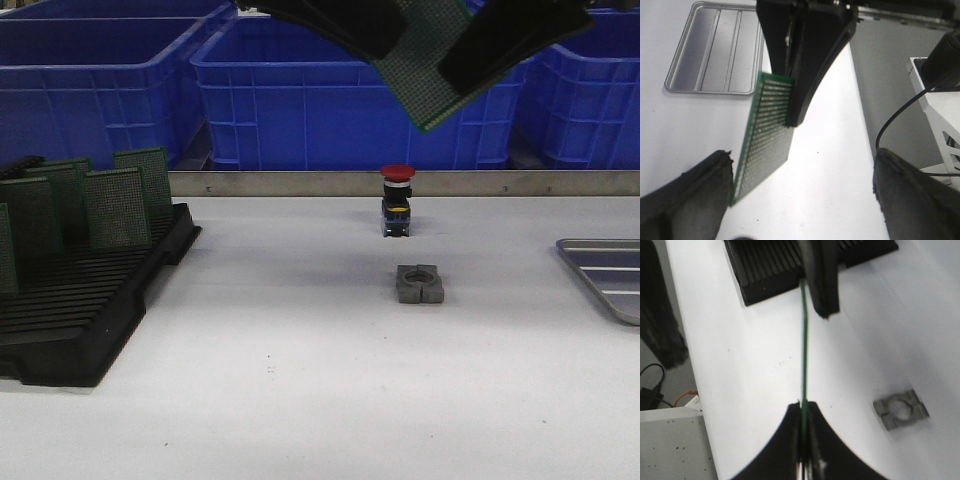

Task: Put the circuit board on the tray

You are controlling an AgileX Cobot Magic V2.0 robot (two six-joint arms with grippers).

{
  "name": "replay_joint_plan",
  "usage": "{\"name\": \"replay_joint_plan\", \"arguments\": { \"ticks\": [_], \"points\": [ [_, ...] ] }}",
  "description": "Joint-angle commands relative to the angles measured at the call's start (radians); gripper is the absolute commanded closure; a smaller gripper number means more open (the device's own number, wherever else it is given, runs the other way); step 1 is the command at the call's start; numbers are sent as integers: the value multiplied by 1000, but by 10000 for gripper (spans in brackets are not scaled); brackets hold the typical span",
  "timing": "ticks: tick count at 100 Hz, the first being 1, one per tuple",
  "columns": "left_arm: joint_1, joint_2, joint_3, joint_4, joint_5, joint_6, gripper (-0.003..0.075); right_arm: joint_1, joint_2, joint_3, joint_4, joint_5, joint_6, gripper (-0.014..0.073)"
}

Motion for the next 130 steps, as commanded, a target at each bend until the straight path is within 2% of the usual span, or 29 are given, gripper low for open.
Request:
{"name": "replay_joint_plan", "arguments": {
  "ticks": [1,11,29,43,54,83,130],
  "points": [
    [-7,-60,-32,-77,53,-7,174,-38,-58,-58,-53,45,104,663],
    [-7,-60,-32,-77,53,-7,174,-107,-73,-84,-120,100,190,663],
    [-7,-60,-32,-77,53,-7,174,-309,-62,-87,-123,123,278,663],
    [-7,-60,-32,-77,53,-7,174,-454,-1,-87,-92,124,334,663],
    [-7,-60,-32,-77,53,-7,174,-533,75,-87,-19,124,370,663],
    [-7,-60,-32,-77,53,-7,174,-575,300,-87,106,120,374,663],
    [-7,-60,-32,-77,53,-7,174,-575,519,-87,141,82,392,663]
  ]
}}
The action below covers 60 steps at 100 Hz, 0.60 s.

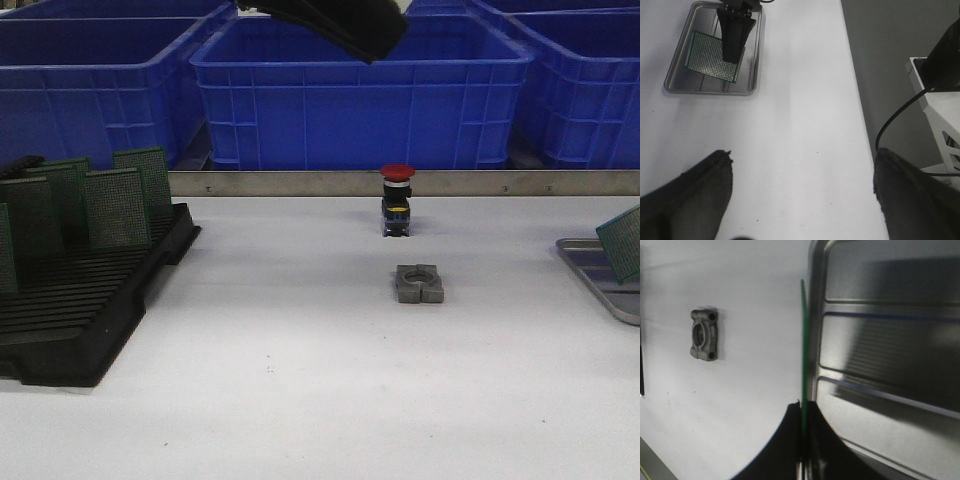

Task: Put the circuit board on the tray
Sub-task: 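Lower the board flat into the metal tray and open right gripper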

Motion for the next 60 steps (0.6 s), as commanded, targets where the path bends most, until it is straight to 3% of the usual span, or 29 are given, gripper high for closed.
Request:
{"name": "replay_joint_plan", "arguments": {
  "ticks": [1,32,46,60],
  "points": [
    [-7,-60,-32,-77,53,-7,174,-6,-29,-28,57,26,1,663],
    [-7,-60,-32,-77,53,-7,174,-6,-20,-28,57,5,7,634],
    [-7,-60,-32,-77,53,-7,174,-6,-20,-28,56,6,7,501],
    [-7,-60,-32,-77,53,-7,174,-6,-20,-29,56,6,7,299]
  ]
}}
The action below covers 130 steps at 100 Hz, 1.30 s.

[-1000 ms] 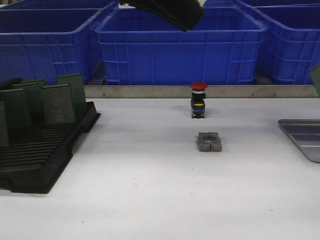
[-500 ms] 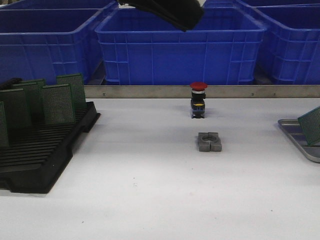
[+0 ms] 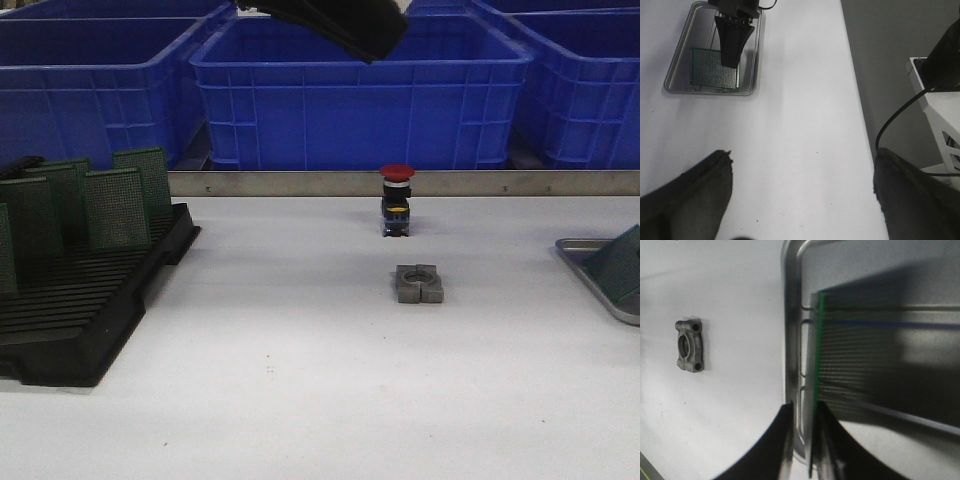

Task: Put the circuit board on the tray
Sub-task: 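Lower the board flat into the metal tray and open right gripper, then reach left gripper into the rack and grasp another green board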

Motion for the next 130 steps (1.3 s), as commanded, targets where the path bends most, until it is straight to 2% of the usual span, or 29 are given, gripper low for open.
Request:
{"name": "replay_joint_plan", "arguments": {
  "ticks": [1,12,26,81,104,130],
  "points": [
    [-7,-60,-32,-77,53,-7,174,-6,-47,-25,46,33,-3,278],
    [-7,-60,-32,-77,53,-7,174,-6,-47,-28,46,31,-3,136],
    [-7,-60,-32,-77,53,-7,174,-6,-47,-47,33,32,-3,56],
    [-1,-60,-38,-66,52,-7,174,-6,-48,-55,5,18,-3,53],
    [82,-60,-140,83,60,-7,174,-6,-48,-55,6,18,-3,53],
    [213,-60,-216,381,56,-5,174,-6,-48,-55,6,19,-3,53]
  ]
}}
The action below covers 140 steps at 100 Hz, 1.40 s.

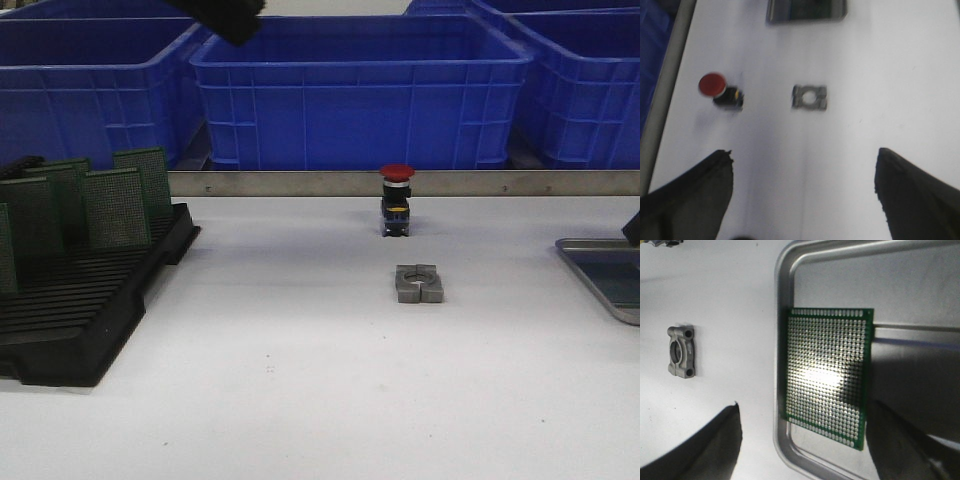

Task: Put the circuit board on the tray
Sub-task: 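Reach left gripper into the rack and grasp another green board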

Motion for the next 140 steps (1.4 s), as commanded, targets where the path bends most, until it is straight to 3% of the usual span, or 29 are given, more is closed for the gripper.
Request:
{"name": "replay_joint_plan", "arguments": {
  "ticks": [1,31,140],
  "points": [
    [36,-60,-35,65,46,-5,174,-6,-48,-24,31,33,-6,53],
    [113,-12,-35,304,28,-5,174,-6,-48,-24,31,33,-6,53],
    [159,178,-35,351,-112,-5,174,-6,-48,-24,31,38,-6,53]
  ]
}}
